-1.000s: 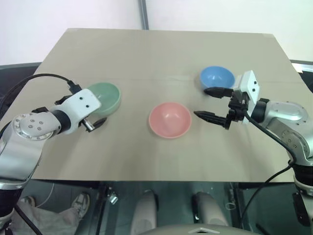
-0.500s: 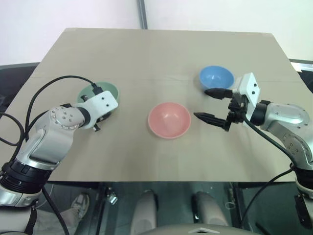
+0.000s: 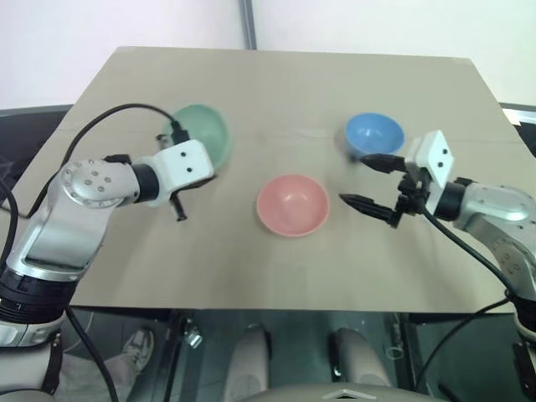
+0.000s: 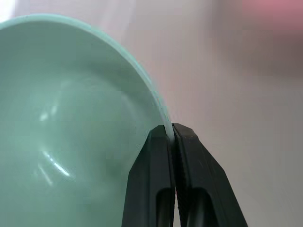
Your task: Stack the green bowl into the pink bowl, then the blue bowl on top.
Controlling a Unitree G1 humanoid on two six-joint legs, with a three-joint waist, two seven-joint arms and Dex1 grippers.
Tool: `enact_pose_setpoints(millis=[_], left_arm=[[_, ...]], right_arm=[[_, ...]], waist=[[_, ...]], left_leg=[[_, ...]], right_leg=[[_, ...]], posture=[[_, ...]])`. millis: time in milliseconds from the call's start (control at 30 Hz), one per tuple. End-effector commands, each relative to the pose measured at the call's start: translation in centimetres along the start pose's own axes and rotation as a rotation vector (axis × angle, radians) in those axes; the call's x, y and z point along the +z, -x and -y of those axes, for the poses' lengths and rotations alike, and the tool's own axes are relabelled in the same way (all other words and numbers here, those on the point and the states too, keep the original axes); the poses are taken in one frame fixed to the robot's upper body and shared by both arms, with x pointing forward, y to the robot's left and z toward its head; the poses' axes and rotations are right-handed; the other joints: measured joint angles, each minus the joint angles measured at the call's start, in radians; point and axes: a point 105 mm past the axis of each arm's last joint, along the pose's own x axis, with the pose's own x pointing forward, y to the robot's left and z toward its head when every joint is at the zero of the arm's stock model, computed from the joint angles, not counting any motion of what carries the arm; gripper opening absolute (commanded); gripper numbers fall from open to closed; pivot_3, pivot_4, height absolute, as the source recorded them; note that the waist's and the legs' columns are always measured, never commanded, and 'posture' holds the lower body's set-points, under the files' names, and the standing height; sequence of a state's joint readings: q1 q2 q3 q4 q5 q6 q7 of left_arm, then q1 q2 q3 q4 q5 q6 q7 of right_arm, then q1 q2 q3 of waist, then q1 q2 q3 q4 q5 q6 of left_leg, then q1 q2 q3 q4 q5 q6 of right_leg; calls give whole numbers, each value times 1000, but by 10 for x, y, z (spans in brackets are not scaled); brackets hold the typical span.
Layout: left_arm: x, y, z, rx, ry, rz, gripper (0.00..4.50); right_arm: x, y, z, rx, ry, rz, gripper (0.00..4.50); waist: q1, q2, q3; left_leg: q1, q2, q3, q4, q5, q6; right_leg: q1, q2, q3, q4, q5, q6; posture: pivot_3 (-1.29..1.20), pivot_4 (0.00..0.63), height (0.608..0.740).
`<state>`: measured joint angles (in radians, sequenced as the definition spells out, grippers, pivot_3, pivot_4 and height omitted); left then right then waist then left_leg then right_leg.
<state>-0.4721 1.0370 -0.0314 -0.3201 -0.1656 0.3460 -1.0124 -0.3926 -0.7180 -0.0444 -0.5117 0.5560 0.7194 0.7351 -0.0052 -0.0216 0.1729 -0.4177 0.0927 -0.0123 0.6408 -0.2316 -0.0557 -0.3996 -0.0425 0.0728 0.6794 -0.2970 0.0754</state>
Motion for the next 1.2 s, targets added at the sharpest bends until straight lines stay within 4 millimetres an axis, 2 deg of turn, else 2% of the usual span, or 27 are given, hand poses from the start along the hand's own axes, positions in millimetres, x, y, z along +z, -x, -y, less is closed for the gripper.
enact_pose_setpoints(millis=[33,133,367,600,700,800,833,933,1000,1033,1067,1133,1200], left_arm=[[43,11,5,-124,-132,214,77],[54,11,14,-279,-199,271,77],[45,-15,16,-498,-318,210,77],[45,-41,23,-628,-375,234,77],[44,-47,28,-686,-408,225,949],[53,-46,23,-675,-403,265,2480],[58,-44,16,-659,-380,281,2822],[75,-36,-14,-579,-255,321,2822],[85,-35,-48,-464,-167,336,2822],[89,-37,-71,-361,-141,339,2822],[90,-41,-94,-249,-136,320,2822],[79,-58,-121,-76,-226,188,2822],[66,-78,-124,-30,-370,73,2822]], right_arm=[[8,20,0,-45,38,4,4500],[3,37,-1,-83,30,-26,4500],[-16,73,-26,-114,-38,-119,4500],[-15,82,-32,-179,-35,-115,4500],[-14,81,-33,-186,-26,-115,4500],[-13,81,-34,-192,-19,-117,4500],[-12,81,-34,-196,-18,-115,4500],[-12,81,-34,-211,-15,-112,4500],[-11,80,-33,-225,-15,-103,4500],[-11,78,-31,-232,-16,-95,4500],[-9,76,-29,-243,-12,-83,4500],[-7,71,-23,-259,-17,-59,4500],[-6,68,-19,-272,-15,-50,4500]], waist=[[-1,0,0],[1,0,0],[3,0,0],[-8,0,0],[-7,0,0],[-8,0,0],[-7,0,0],[-5,0,0],[-2,-1,1],[-3,-1,1],[-4,-1,1],[-6,-1,1],[-8,0,0]], left_leg=[[0,0,0,0,0,0],[0,0,0,1,0,0],[2,0,-1,6,0,0],[2,0,-2,11,0,0],[2,0,-3,11,0,0],[1,0,-3,11,0,0],[1,0,-4,10,0,0],[1,0,-5,11,0,0],[0,0,-5,11,0,0],[0,-1,-7,12,0,0],[0,-1,-8,12,0,0],[1,-2,-11,13,0,0],[2,-2,-12,12,0,0]], right_leg=[[0,0,0,0,0,0],[0,0,0,1,0,0],[5,0,0,2,0,1],[7,1,0,2,1,3],[8,1,0,2,1,3],[8,1,0,2,1,3],[8,1,0,2,1,2],[8,2,-1,2,1,2],[8,2,-1,2,1,3],[8,2,-1,2,1,3],[9,3,-1,2,1,3],[11,4,-1,1,1,3],[14,5,-1,-1,1,3]], posture=[[0,150,740],[0,150,740],[0,150,740],[0,150,740],[0,150,740],[0,150,740],[0,150,740],[0,150,740],[0,150,740],[0,150,740],[0,150,740],[0,150,740],[0,150,740]])
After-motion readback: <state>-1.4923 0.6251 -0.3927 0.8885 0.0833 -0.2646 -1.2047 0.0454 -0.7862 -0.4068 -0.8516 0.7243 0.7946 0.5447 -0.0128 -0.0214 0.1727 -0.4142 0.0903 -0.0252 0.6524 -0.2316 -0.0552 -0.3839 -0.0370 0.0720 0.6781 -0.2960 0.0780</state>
